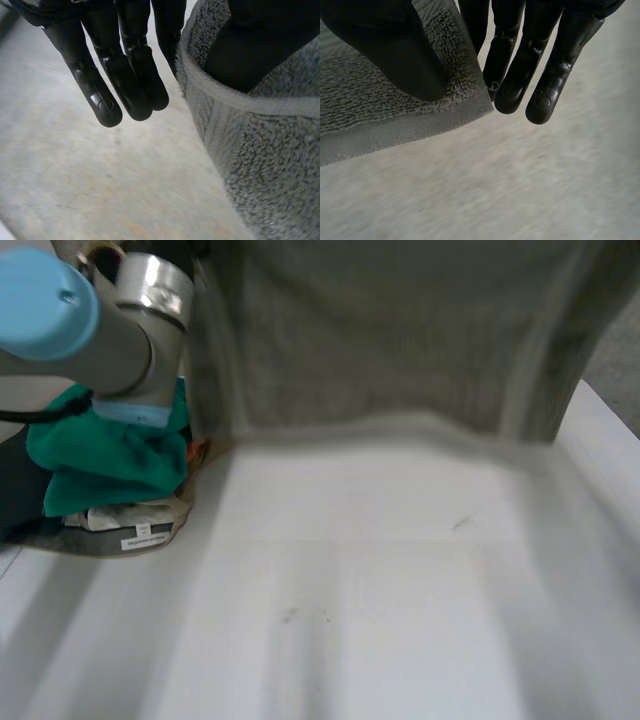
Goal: Fold the laundry.
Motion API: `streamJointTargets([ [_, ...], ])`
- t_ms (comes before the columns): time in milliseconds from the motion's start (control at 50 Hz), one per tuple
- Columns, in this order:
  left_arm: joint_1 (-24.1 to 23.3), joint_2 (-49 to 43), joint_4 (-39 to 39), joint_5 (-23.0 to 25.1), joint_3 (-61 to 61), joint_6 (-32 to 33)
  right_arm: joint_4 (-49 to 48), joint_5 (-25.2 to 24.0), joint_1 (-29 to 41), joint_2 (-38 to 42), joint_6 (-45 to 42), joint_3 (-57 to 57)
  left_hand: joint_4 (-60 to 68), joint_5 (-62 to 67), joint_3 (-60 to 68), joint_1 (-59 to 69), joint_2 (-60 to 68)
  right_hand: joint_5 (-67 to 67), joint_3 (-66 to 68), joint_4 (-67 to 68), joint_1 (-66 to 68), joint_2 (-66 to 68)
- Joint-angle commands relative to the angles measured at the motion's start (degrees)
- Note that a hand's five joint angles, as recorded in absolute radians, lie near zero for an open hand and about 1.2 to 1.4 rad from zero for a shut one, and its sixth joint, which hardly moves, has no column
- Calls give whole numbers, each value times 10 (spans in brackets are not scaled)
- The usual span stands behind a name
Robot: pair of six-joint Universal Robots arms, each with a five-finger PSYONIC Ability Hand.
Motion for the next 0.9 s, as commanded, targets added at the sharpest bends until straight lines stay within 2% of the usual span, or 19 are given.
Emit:
streamJointTargets([
  [20, 12, 77, -5, 3, -95, -84, -20, 6, 11, -18, 5, 23, 110, 129, 116, 141, 112, 131, 122, 118, 230, 126],
  [120, 15, 119, -3, 31, -223, -89, 0, 1, 11, -23, 6, 103, 110, 129, 116, 141, 112, 131, 122, 118, 230, 126],
  [240, 6, 110, -11, 48, -338, -89, 38, -18, 2, -23, 8, 212, 110, 129, 116, 141, 112, 131, 122, 118, 230, 126],
  [360, -25, 59, -22, 50, -434, -84, 114, -72, -36, -20, 26, 310, 110, 129, 116, 141, 112, 131, 122, 118, 230, 126],
  [500, -37, 56, -53, 48, -491, -83, 226, -114, -75, -25, 14, 351, 110, 129, 116, 141, 112, 131, 122, 118, 230, 126],
  [580, -42, 86, -111, 46, -523, -78, 319, -121, -102, -40, -20, 366, 110, 129, 116, 141, 112, 131, 122, 118, 230, 126],
  [640, -56, 136, -190, 43, -551, -63, 382, -123, -124, -80, -54, 380, 110, 129, 116, 141, 112, 131, 122, 118, 230, 126],
  [720, -86, 195, -296, 32, -582, -56, 472, -125, -180, -143, -134, 422, 110, 129, 116, 141, 112, 131, 122, 118, 230, 126],
  [740, -98, 220, -341, 20, -595, -56, 500, -125, -205, -170, -176, 443, 110, 129, 116, 141, 112, 131, 122, 118, 230, 126],
  [820, -128, 263, -435, -16, -624, -58, 539, -130, -262, -232, -258, 492, 110, 129, 116, 141, 112, 131, 122, 118, 230, 126],
  [900, -155, 272, -480, -34, -626, -56, 547, -160, -297, -250, -286, 513, 110, 129, 116, 141, 112, 131, 122, 118, 230, 126],
])
